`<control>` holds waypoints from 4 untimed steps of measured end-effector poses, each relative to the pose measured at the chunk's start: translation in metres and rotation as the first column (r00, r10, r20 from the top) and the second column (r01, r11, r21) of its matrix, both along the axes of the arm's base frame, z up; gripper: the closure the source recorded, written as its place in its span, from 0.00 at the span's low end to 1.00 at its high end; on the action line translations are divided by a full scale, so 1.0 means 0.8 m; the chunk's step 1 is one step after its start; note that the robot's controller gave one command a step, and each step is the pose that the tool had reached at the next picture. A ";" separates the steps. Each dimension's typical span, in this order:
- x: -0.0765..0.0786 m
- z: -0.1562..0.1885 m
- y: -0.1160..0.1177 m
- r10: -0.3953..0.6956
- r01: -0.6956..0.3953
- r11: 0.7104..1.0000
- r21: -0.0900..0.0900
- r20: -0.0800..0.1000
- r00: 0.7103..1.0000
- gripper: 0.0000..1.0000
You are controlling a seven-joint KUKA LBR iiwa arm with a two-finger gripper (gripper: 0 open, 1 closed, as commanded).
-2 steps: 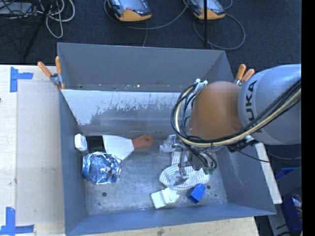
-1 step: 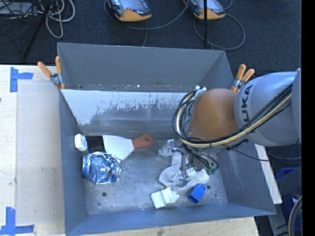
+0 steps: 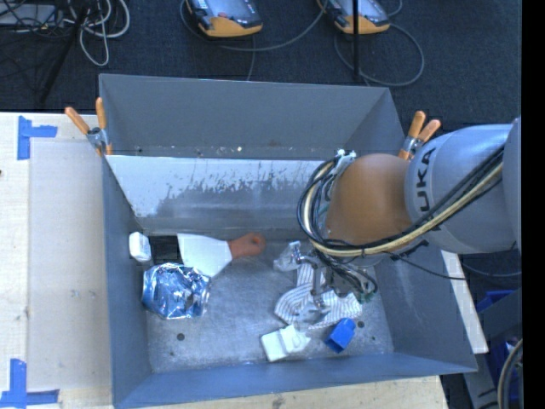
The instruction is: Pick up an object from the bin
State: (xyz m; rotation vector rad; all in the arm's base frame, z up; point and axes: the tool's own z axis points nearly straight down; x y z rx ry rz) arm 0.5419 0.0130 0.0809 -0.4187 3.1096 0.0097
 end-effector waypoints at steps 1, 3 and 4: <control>0.000 0.001 0.004 0.080 -0.080 0.997 0.002 0.001 0.997 0.00; -0.015 0.001 -0.004 0.082 -0.082 0.997 0.001 -0.014 0.997 1.00; -0.017 0.005 -0.004 0.082 -0.082 0.997 0.000 -0.021 0.996 1.00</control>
Offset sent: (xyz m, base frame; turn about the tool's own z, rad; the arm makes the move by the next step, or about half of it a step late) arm -0.0144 -0.0103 -0.0109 -0.0814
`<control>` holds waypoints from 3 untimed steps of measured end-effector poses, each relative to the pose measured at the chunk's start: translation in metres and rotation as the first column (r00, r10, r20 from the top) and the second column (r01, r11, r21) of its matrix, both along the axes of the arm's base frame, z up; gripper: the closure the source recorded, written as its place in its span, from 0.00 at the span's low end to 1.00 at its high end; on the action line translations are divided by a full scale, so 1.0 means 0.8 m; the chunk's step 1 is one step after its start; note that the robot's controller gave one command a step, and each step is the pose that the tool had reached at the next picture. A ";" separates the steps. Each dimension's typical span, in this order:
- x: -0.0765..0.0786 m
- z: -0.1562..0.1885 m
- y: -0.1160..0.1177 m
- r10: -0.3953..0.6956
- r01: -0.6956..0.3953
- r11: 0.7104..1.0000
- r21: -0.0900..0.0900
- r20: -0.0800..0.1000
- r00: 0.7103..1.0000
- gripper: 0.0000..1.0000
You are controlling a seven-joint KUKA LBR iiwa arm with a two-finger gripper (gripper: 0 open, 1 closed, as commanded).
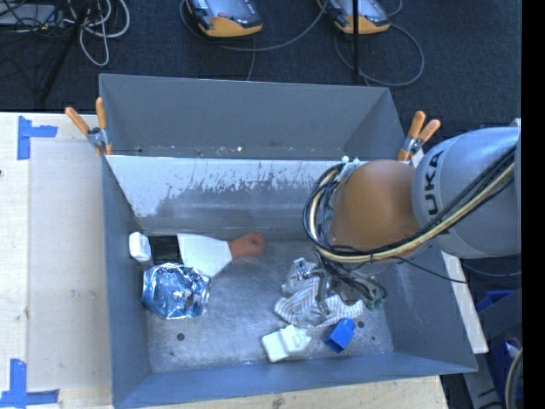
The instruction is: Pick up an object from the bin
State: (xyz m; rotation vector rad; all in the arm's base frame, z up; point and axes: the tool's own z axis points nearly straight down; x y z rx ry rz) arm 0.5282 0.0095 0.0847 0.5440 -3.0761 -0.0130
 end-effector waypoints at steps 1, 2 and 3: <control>0.001 0.010 -0.002 0.001 0.000 1.000 -0.003 0.017 1.000 1.00; 0.001 0.022 -0.002 0.000 0.000 1.000 -0.004 0.020 1.000 1.00; 0.001 0.029 -0.002 -0.001 0.001 1.000 -0.004 0.021 1.000 1.00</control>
Offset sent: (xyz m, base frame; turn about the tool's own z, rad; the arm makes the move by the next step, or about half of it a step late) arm 0.0000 0.0002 0.0192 0.0001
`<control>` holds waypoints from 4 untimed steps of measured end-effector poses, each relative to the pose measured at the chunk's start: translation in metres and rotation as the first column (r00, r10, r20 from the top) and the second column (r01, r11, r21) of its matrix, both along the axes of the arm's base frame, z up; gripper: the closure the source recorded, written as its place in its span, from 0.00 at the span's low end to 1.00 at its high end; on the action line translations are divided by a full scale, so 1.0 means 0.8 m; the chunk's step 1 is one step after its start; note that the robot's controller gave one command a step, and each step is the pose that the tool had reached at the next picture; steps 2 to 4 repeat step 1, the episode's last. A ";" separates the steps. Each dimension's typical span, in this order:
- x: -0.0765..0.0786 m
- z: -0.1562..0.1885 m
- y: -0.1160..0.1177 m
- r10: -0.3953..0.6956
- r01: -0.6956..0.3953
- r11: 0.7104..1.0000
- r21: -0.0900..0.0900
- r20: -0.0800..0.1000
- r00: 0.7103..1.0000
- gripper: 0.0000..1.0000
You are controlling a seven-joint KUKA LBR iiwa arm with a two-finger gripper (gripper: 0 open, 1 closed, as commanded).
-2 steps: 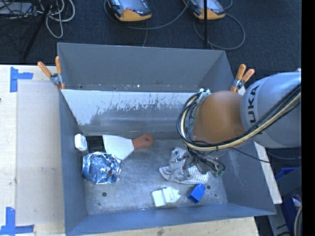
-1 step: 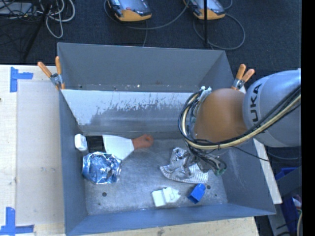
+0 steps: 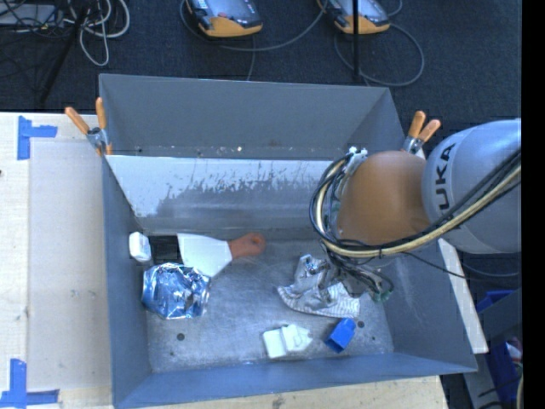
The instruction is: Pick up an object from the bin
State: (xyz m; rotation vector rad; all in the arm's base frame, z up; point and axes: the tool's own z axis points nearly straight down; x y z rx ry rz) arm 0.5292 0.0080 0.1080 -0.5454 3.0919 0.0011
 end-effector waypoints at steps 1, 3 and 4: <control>-0.003 0.012 0.000 -0.001 0.001 1.000 0.000 -0.009 1.000 1.00; -0.003 0.012 0.000 -0.001 0.001 1.000 0.000 -0.009 1.000 1.00; -0.003 0.012 0.000 -0.001 0.001 1.000 0.000 -0.009 1.000 1.00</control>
Offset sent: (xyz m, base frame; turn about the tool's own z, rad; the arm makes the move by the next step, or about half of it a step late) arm 0.0001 0.0001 0.0700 0.0000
